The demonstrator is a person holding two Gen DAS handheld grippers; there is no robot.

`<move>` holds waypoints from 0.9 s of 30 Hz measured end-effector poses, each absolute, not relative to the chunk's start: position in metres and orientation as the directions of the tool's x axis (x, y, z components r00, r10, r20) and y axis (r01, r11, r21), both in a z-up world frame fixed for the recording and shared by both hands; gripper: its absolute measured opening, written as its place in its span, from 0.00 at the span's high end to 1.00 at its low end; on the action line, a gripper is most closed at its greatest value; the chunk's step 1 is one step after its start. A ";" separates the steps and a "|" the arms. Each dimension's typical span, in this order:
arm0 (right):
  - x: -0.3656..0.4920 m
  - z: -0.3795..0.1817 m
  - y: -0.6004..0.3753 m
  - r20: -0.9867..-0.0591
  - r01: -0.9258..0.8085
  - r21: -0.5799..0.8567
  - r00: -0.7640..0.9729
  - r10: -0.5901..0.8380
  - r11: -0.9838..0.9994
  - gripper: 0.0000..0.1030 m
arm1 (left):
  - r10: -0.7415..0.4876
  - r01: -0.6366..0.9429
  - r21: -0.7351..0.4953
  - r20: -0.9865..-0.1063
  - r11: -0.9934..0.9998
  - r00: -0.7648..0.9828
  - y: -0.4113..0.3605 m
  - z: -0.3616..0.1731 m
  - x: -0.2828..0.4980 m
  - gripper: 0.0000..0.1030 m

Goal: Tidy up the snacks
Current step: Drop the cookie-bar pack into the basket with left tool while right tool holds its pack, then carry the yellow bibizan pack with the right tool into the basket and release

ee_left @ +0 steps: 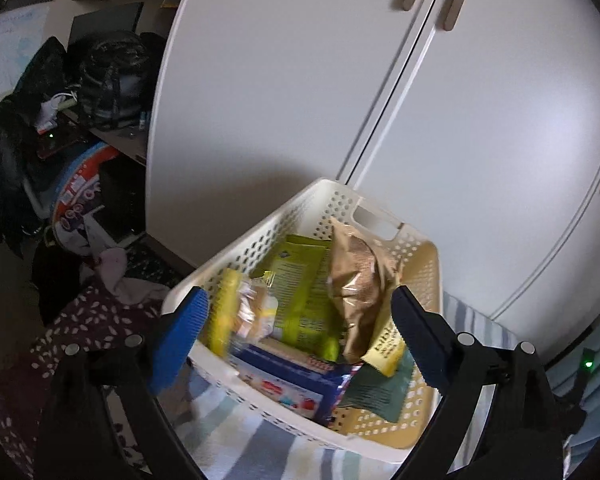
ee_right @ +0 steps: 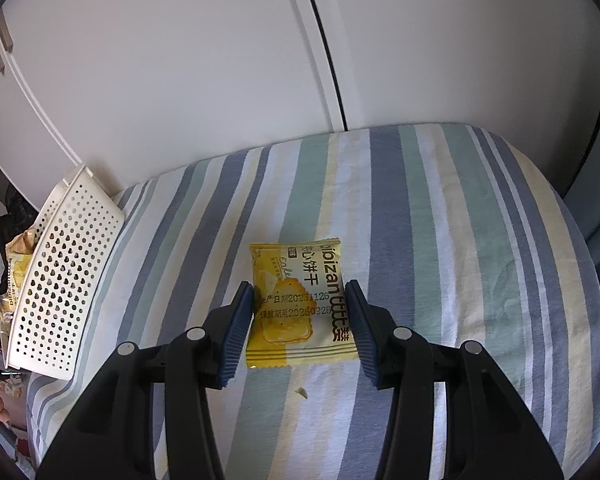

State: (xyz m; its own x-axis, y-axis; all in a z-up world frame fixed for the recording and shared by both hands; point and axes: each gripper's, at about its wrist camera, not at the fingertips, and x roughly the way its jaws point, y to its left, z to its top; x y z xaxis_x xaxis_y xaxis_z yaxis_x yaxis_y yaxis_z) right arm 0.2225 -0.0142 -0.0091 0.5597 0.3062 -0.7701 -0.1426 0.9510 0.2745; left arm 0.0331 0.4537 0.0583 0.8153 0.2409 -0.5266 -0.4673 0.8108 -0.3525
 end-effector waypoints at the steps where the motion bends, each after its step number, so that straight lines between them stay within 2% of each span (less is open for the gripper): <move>1: 0.222 -0.009 -0.014 -0.767 -0.149 0.281 0.560 0.315 0.948 0.54 | 0.246 -0.469 -0.348 -0.526 0.812 0.814 0.454 0.059 0.033 0.09; 8: 0.220 -0.009 -0.018 -0.748 -0.160 0.334 0.555 0.365 0.929 0.54 | 0.267 -0.473 -0.308 -0.525 0.825 0.808 0.445 0.060 0.034 0.08; 10: 0.221 -0.010 -0.020 -0.747 -0.154 0.350 0.549 0.374 0.924 0.54 | 0.295 -0.490 -0.280 -0.526 0.825 0.798 0.440 0.062 0.035 0.03; 15: 0.223 -0.010 -0.024 -0.744 -0.137 0.379 0.544 0.389 0.915 0.54 | 0.357 -0.526 -0.228 -0.514 0.820 0.780 0.435 0.067 0.033 0.03; 27: 0.216 -0.004 -0.009 -0.727 -0.205 0.363 0.548 0.414 0.909 0.54 | 0.428 -0.604 -0.245 -0.513 0.758 0.745 0.455 0.060 0.023 0.03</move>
State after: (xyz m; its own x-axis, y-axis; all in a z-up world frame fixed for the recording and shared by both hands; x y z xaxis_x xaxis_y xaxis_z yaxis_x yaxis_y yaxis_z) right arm 0.2165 -0.0087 -0.0042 0.5485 0.4136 -0.7267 -0.2050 0.9091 0.3626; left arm 0.0226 0.4546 0.0596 0.7445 0.4278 -0.5125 -0.6043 0.7581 -0.2451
